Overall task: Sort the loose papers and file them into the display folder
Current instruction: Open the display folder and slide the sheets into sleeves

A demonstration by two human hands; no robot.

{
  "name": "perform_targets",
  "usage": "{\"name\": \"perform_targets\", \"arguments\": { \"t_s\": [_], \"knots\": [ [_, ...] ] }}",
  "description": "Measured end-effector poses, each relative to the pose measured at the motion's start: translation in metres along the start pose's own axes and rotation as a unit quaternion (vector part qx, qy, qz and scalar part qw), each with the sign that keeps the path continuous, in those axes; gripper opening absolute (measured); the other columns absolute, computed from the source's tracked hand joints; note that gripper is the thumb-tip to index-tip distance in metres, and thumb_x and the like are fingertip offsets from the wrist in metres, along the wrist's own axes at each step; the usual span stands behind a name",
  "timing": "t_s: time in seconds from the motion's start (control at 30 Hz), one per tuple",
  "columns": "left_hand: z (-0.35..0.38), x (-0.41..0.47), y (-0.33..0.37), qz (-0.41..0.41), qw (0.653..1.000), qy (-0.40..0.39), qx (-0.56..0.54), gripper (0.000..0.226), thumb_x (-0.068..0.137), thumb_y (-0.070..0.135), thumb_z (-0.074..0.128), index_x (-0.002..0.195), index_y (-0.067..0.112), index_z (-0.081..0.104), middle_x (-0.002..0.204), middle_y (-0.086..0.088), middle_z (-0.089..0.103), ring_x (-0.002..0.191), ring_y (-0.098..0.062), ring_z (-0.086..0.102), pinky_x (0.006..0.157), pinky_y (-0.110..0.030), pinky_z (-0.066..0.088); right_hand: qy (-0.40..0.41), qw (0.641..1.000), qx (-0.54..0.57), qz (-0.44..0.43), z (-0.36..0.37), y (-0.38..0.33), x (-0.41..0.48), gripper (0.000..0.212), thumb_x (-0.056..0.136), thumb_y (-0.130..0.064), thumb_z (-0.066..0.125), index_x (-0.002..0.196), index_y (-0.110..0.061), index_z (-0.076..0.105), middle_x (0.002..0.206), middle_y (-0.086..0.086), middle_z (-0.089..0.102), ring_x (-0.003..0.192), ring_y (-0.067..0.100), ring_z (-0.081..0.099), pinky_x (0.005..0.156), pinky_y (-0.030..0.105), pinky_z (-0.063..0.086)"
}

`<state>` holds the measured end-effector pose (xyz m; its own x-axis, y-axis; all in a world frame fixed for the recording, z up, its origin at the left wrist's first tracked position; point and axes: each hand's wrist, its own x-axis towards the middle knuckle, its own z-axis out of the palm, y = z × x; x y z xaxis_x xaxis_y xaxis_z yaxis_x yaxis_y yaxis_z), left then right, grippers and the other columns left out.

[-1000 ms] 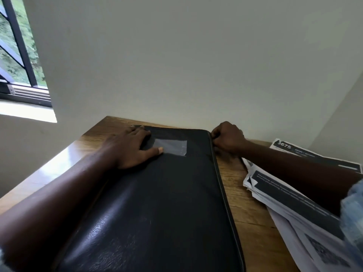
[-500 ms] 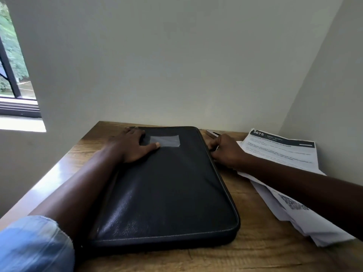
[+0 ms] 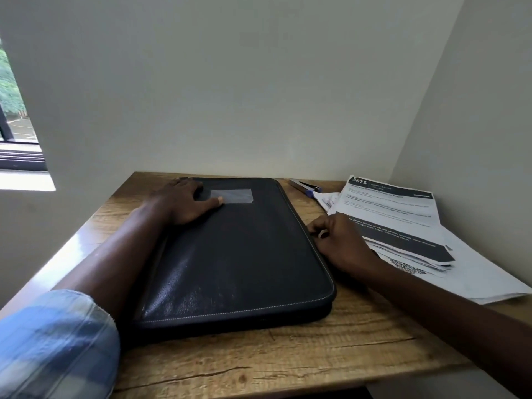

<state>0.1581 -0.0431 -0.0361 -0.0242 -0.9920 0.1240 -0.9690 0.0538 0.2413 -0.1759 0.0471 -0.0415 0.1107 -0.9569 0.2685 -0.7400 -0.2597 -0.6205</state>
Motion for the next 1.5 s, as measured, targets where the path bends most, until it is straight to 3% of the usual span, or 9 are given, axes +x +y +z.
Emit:
{"name": "perform_targets", "arguments": {
  "t_s": [0.17,0.4,0.6,0.7,0.83,1.0,1.1,1.23,1.5],
  "knots": [
    [0.0,0.001,-0.001,-0.006,1.0,-0.002,0.009,0.128,0.058,0.108,0.019,0.157,0.029,0.037,0.167,0.002,0.03,0.153,-0.024,0.03,0.12,-0.055,0.03,0.014,1.0,0.017,-0.009,-0.004,-0.001,-0.03,0.006,0.087,-0.017,0.08,0.085,-0.022,0.081,0.08,-0.008,0.075,0.074,0.01,0.068,0.076,0.039,0.057],
    [0.003,0.01,-0.007,-0.004,1.0,-0.008,0.0,0.142,0.047,0.113,0.011,0.157,0.027,0.038,0.167,-0.001,0.032,0.152,-0.026,0.031,0.121,-0.054,0.03,0.036,0.999,0.008,-0.009,-0.009,-0.007,-0.076,0.011,0.082,-0.02,0.084,0.081,-0.03,0.079,0.077,-0.014,0.068,0.073,0.005,0.062,0.069,0.027,0.051],
    [-0.011,-0.008,0.004,-0.025,0.999,-0.018,0.039,0.118,0.063,0.107,0.018,0.155,0.035,0.039,0.166,0.004,0.034,0.149,-0.025,0.036,0.117,-0.051,0.035,0.055,0.998,0.002,-0.018,-0.009,-0.011,-0.089,0.012,0.078,-0.014,0.081,0.077,-0.024,0.076,0.077,-0.012,0.067,0.074,0.007,0.061,0.068,0.031,0.051],
    [-0.029,-0.032,0.023,-0.011,0.994,0.016,0.107,0.098,0.071,0.101,0.014,0.125,0.033,0.06,0.144,-0.001,0.057,0.128,-0.027,0.055,0.101,-0.048,0.047,0.063,0.998,-0.016,-0.016,-0.007,-0.013,-0.091,0.005,0.082,-0.024,0.079,0.081,-0.025,0.075,0.078,-0.013,0.066,0.076,0.005,0.059,0.067,0.03,0.049],
    [-0.04,-0.101,0.06,0.051,0.998,-0.002,0.037,0.11,0.062,0.106,0.014,0.142,0.042,0.052,0.16,0.004,0.04,0.147,-0.023,0.037,0.115,-0.057,0.036,0.062,0.997,-0.041,0.011,-0.007,-0.012,-0.09,0.009,0.086,-0.036,0.074,0.091,-0.029,0.072,0.085,-0.016,0.066,0.085,0.004,0.058,0.07,0.028,0.043],
    [-0.04,-0.194,0.061,0.057,0.989,-0.136,0.033,0.118,0.046,0.114,0.02,0.153,0.065,0.012,0.17,0.02,0.002,0.159,-0.013,-0.001,0.125,-0.06,0.009,0.053,0.997,-0.049,0.016,-0.006,-0.014,-0.091,0.01,0.088,-0.032,0.07,0.097,-0.028,0.072,0.085,-0.012,0.064,0.089,0.01,0.06,0.071,0.03,0.043],
    [-0.042,-0.213,0.033,0.045,0.995,-0.086,0.0,0.106,0.05,0.113,0.026,0.147,0.072,0.017,0.17,0.02,0.006,0.158,-0.014,0.01,0.125,-0.056,0.018,0.04,0.998,-0.049,0.024,-0.009,-0.02,-0.092,0.007,0.088,-0.026,0.069,0.092,-0.026,0.075,0.076,-0.011,0.063,0.084,0.012,0.063,0.066,0.028,0.041],
    [-0.023,-0.225,0.026,0.042,0.997,-0.045,-0.037,0.108,0.051,0.112,0.028,0.149,0.07,0.019,0.17,0.023,0.004,0.157,-0.019,0.016,0.123,-0.054,0.024,0.043,0.997,-0.048,0.041,-0.009,-0.03,-0.099,0.014,0.086,-0.015,0.066,0.091,-0.023,0.077,0.086,-0.007,0.075,0.088,0.018,0.067,0.073,0.032,0.053],
    [-0.015,-0.226,0.031,0.025,0.999,-0.023,-0.031,0.1,0.059,0.109,0.031,0.15,0.068,0.02,0.17,0.022,0.008,0.151,-0.023,0.032,0.116,-0.052,0.035,0.117,0.987,-0.061,0.087,-0.004,-0.047,-0.131,0.01,0.09,-0.014,0.062,0.09,-0.023,0.066,0.078,-0.008,0.056,0.079,0.016,0.061,0.056,0.025,0.037]
  ]
}}
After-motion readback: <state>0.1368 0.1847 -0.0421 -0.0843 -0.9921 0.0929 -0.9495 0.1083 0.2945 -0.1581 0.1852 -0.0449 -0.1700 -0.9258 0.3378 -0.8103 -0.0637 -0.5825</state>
